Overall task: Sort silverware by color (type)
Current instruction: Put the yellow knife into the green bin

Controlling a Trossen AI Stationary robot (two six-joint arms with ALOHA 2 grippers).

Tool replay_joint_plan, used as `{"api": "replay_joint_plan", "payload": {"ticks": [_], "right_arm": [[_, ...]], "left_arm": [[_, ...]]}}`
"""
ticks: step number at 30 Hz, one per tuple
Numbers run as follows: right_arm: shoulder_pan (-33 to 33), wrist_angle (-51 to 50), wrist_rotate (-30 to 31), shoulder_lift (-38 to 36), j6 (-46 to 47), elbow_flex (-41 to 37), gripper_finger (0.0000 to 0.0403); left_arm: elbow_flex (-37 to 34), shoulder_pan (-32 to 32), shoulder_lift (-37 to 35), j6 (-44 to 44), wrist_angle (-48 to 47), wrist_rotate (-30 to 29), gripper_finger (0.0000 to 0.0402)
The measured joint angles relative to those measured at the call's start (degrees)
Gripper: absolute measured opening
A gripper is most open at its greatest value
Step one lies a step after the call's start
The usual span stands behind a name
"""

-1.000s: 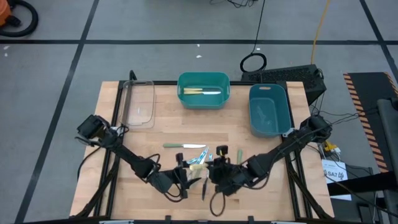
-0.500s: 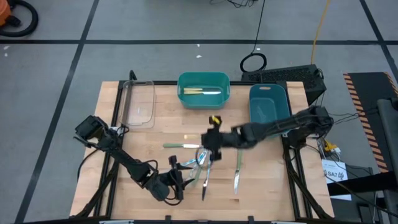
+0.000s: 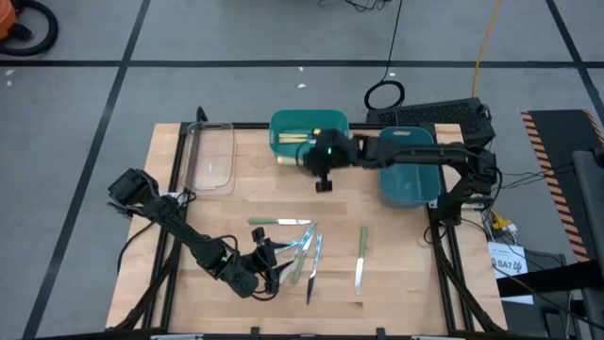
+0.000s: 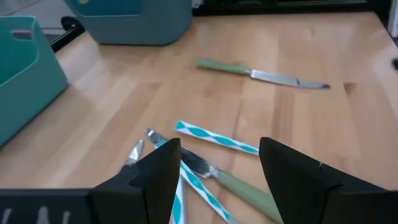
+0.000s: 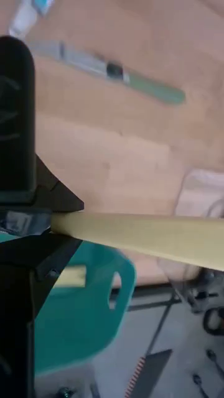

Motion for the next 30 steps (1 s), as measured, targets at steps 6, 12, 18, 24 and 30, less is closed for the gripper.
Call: {"api": "replay_joint_plan", "payload": {"ticks": [6,12,18,24,30], "right_arm": [[-8.2,5.1,-5.9,1.9,-3.9,0.0,0.0039],[-14.4,7.2,-9.5,5.5,-5.1,0.0,0.0039],[-17.8,7.0,-10.6,9.3,-5.0,0.0,0.0039],[-18.4,6.9,-10.7,12.4,-4.8,0.0,0.0051],[-18.4,7.0,-10.6,15.2,-4.8,0.0,0.0054]], "left_arm": [[0.0,1.9,-0.2,-1.7,-3.0,0.8,0.0227],[0.0,2.4,-0.2,-2.6,-3.6,0.9,0.0227],[0.0,2.6,-0.2,-2.7,-3.5,0.9,0.0227],[0.0,2.9,-0.2,-2.6,-3.5,1.0,0.0227],[0.0,2.8,-0.2,-2.7,-3.5,1.0,0.0227]]}}
